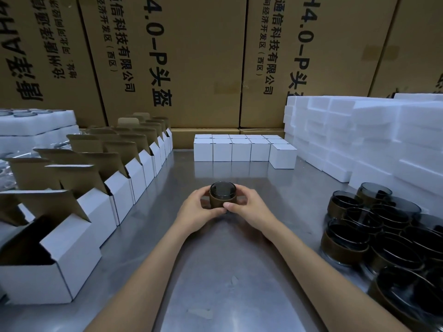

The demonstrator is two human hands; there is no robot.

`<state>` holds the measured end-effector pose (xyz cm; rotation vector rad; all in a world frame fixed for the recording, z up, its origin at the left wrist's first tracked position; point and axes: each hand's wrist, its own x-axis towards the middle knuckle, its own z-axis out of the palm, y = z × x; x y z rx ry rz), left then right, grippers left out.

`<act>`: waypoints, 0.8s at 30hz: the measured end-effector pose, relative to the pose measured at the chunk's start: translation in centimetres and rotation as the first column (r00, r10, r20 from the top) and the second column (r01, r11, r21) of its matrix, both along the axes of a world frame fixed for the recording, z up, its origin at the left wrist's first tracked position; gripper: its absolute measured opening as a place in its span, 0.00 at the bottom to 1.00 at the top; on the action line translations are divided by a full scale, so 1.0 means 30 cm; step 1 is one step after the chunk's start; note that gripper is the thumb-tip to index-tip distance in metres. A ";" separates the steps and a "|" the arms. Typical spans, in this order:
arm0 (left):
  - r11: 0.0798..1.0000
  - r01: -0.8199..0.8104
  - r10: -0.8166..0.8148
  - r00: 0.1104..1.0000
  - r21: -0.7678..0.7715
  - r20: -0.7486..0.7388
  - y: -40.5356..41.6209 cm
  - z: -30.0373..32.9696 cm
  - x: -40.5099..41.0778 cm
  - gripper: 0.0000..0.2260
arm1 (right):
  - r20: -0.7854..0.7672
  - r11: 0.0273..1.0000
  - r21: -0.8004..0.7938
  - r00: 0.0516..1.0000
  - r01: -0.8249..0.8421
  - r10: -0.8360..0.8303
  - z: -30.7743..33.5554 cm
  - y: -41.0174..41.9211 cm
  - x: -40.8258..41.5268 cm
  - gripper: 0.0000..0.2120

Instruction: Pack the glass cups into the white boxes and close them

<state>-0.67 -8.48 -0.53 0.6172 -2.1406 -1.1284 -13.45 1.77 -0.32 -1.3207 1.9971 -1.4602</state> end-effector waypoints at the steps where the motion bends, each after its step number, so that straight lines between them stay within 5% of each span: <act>1: 1.000 0.008 -0.008 1.000 0.005 -0.012 0.003 0.002 0.003 0.29 | 0.013 1.000 -0.011 1.000 0.007 -0.007 0.001 0.004 -0.001 0.26; 24: 0.993 0.017 -0.037 0.985 -0.119 -0.169 0.027 -0.007 -0.003 0.28 | -0.029 0.980 -0.197 0.999 -0.039 0.033 -0.019 0.019 0.005 0.29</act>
